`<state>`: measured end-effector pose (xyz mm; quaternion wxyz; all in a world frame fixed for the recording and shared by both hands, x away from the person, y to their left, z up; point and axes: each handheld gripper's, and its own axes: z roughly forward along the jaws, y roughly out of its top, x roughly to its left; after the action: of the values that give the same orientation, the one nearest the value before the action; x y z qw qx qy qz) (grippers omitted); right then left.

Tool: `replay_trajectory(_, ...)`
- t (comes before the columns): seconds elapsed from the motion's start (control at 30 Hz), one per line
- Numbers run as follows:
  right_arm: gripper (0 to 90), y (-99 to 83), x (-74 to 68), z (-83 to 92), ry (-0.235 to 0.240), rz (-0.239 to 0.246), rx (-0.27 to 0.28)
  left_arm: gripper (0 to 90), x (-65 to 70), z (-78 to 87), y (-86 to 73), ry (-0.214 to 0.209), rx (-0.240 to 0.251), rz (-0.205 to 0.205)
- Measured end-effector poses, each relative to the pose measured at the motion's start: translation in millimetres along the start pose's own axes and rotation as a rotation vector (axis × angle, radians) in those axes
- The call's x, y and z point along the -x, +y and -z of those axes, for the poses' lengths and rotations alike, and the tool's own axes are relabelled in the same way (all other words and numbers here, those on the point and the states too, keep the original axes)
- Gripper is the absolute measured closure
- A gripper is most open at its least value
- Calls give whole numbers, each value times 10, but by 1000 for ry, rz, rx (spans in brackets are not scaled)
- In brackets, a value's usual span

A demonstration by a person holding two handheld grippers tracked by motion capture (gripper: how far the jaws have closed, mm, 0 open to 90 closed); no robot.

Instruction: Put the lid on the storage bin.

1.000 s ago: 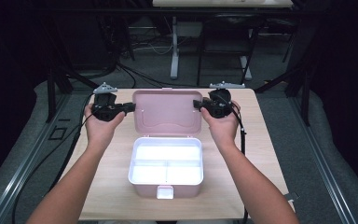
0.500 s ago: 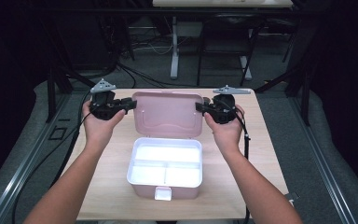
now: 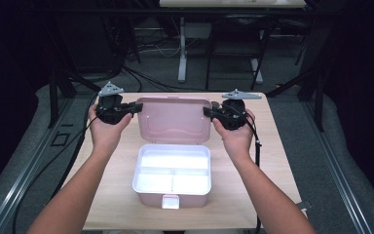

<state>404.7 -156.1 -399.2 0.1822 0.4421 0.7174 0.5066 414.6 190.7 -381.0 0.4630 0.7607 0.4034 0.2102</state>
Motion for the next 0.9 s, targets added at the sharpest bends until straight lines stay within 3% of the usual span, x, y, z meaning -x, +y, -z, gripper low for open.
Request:
replay_trajectory(0.2, 737, 15, -22, 65, -3, -7, 24, 812, 59, 84, -21, -3, 9, -29)
replay_trajectory(0.47, 749, -32, -100, 208, -15, 45, 49, 810, 135, 220, -85, -17, 37, -61)
replay_trajectory(0.67, 741, -88, -147, 323, 18, 34, 83, 805, 221, 331, -127, -10, 38, -115)
replay_trajectory(0.8, 730, -131, -159, 378, 47, 22, 85, 802, 232, 382, -185, -27, 56, -112)
replay_trajectory(0.9, 733, -161, -189, 406, 37, 39, 91, 799, 246, 407, -205, -30, 60, -116)
